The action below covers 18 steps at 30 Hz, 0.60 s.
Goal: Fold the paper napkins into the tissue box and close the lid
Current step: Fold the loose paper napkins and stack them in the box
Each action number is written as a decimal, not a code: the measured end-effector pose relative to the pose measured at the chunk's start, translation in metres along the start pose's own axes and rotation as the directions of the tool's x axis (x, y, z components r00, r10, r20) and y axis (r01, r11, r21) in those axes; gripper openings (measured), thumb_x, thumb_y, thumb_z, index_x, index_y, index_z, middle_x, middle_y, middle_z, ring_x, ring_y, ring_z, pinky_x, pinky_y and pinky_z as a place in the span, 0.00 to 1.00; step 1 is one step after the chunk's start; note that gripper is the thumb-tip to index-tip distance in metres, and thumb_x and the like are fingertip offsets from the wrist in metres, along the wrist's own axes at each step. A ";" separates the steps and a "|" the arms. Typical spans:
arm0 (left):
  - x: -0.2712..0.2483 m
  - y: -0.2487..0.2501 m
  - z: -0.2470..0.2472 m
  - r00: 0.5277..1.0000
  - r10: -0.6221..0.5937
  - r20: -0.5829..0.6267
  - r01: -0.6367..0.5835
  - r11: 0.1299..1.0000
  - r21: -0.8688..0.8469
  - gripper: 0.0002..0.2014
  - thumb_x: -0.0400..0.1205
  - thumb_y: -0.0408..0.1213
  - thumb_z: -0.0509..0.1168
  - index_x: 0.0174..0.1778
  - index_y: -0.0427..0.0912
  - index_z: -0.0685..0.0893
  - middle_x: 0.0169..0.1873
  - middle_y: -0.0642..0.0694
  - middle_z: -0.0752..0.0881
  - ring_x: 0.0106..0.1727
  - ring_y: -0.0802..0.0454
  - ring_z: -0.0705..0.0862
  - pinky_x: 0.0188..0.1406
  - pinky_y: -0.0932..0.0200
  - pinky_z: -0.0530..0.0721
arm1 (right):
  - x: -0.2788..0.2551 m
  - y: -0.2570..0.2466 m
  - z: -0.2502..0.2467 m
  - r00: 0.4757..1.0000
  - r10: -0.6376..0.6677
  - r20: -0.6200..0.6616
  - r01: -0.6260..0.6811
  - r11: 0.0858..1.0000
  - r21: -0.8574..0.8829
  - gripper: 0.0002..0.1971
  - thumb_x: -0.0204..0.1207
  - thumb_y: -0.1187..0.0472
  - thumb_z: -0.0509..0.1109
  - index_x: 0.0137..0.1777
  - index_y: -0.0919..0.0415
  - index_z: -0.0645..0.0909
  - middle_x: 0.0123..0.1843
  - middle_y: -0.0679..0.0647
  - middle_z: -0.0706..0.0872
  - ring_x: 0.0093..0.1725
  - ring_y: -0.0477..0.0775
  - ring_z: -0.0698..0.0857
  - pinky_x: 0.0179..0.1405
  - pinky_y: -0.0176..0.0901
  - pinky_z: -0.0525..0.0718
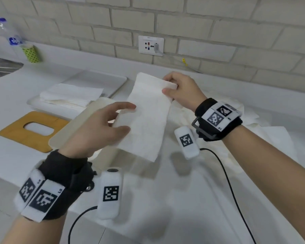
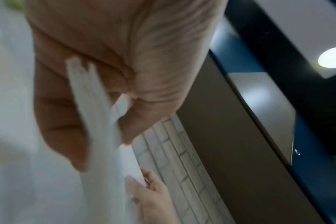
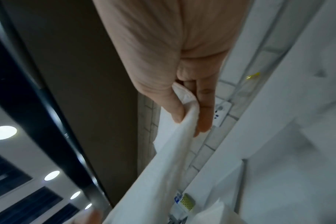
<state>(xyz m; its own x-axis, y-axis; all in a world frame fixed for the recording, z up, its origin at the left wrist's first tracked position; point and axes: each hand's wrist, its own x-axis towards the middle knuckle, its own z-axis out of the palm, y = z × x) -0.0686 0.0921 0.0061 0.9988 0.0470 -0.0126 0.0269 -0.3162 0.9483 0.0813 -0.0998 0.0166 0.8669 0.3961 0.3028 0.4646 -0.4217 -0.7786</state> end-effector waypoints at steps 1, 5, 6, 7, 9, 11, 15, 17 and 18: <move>-0.002 0.000 -0.010 0.999 0.003 -0.043 -0.002 1.000 0.026 0.17 0.66 0.40 0.71 0.48 0.65 0.87 0.49 0.51 0.89 0.44 0.48 0.88 0.46 0.52 0.85 | 0.006 -0.007 0.005 0.998 -0.052 -0.020 0.052 0.999 -0.008 0.11 0.74 0.72 0.65 0.49 0.55 0.75 0.42 0.46 0.79 0.42 0.46 0.77 0.35 0.30 0.75; -0.001 -0.003 -0.042 0.969 -0.018 -0.248 0.054 0.989 0.141 0.12 0.80 0.27 0.67 0.47 0.51 0.88 0.46 0.48 0.88 0.33 0.58 0.84 0.32 0.78 0.79 | 0.026 -0.032 0.032 0.968 -0.247 -0.036 0.241 0.964 -0.113 0.12 0.75 0.76 0.57 0.53 0.63 0.75 0.48 0.56 0.78 0.45 0.48 0.76 0.35 0.22 0.70; 0.000 -0.004 -0.047 0.962 -0.037 -0.271 0.091 0.978 0.186 0.13 0.79 0.25 0.66 0.50 0.49 0.87 0.46 0.46 0.87 0.34 0.58 0.83 0.30 0.80 0.77 | 0.030 -0.035 0.042 0.961 -0.275 -0.015 0.269 0.951 -0.152 0.13 0.75 0.78 0.55 0.52 0.67 0.77 0.46 0.57 0.79 0.44 0.52 0.76 0.37 0.23 0.69; 0.003 -0.007 -0.053 0.956 -0.066 -0.286 0.138 0.961 0.240 0.14 0.79 0.25 0.66 0.52 0.48 0.86 0.46 0.45 0.85 0.35 0.59 0.81 0.28 0.78 0.76 | 0.035 -0.038 0.053 0.959 -0.284 0.022 0.283 0.940 -0.189 0.13 0.74 0.79 0.55 0.50 0.69 0.79 0.45 0.59 0.81 0.44 0.55 0.77 0.39 0.26 0.69; 0.007 -0.014 -0.061 0.941 -0.140 -0.307 0.252 0.896 0.366 0.15 0.79 0.26 0.67 0.55 0.51 0.83 0.44 0.49 0.83 0.36 0.61 0.77 0.26 0.71 0.72 | 0.043 -0.039 0.073 0.962 -0.254 0.099 0.272 0.926 -0.261 0.16 0.74 0.80 0.54 0.50 0.69 0.82 0.50 0.62 0.84 0.51 0.58 0.80 0.48 0.34 0.72; 0.010 -0.023 -0.065 0.924 -0.223 -0.312 0.356 0.803 0.479 0.17 0.78 0.27 0.68 0.57 0.51 0.81 0.41 0.53 0.79 0.36 0.59 0.75 0.26 0.65 0.69 | 0.047 -0.035 0.090 0.968 -0.168 0.187 0.222 0.918 -0.329 0.19 0.75 0.80 0.54 0.55 0.67 0.82 0.56 0.61 0.83 0.54 0.58 0.81 0.55 0.38 0.74; 0.018 -0.051 -0.066 0.915 -0.335 -0.226 0.400 0.671 0.624 0.23 0.75 0.25 0.70 0.65 0.45 0.81 0.54 0.46 0.76 0.42 0.53 0.77 0.38 0.64 0.73 | 0.049 -0.030 0.119 0.909 0.042 0.415 0.178 0.861 -0.477 0.20 0.78 0.77 0.54 0.63 0.63 0.80 0.64 0.60 0.78 0.59 0.58 0.80 0.61 0.41 0.76; 0.019 -0.059 -0.064 0.907 -0.378 -0.184 0.398 0.631 0.666 0.24 0.75 0.24 0.69 0.67 0.44 0.80 0.52 0.48 0.75 0.37 0.57 0.77 0.31 0.68 0.72 | 0.050 -0.030 0.128 0.871 0.129 0.473 0.175 0.819 -0.546 0.20 0.78 0.75 0.55 0.64 0.63 0.80 0.67 0.61 0.76 0.62 0.62 0.80 0.62 0.46 0.78; 0.019 -0.061 -0.062 0.902 -0.398 -0.166 0.395 0.606 0.691 0.24 0.75 0.25 0.69 0.67 0.44 0.79 0.53 0.48 0.75 0.38 0.56 0.77 0.32 0.69 0.73 | 0.052 -0.029 0.133 0.852 0.175 0.494 0.174 0.795 -0.582 0.19 0.79 0.74 0.55 0.65 0.64 0.80 0.67 0.61 0.76 0.62 0.63 0.80 0.61 0.46 0.78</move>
<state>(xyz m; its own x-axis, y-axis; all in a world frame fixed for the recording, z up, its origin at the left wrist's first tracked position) -0.0538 0.1706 -0.0322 0.8837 0.3256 -0.3363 0.4384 -0.8276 0.3505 0.0885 0.0418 -0.0180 0.7306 0.6662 -0.1501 0.6249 -0.7408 -0.2463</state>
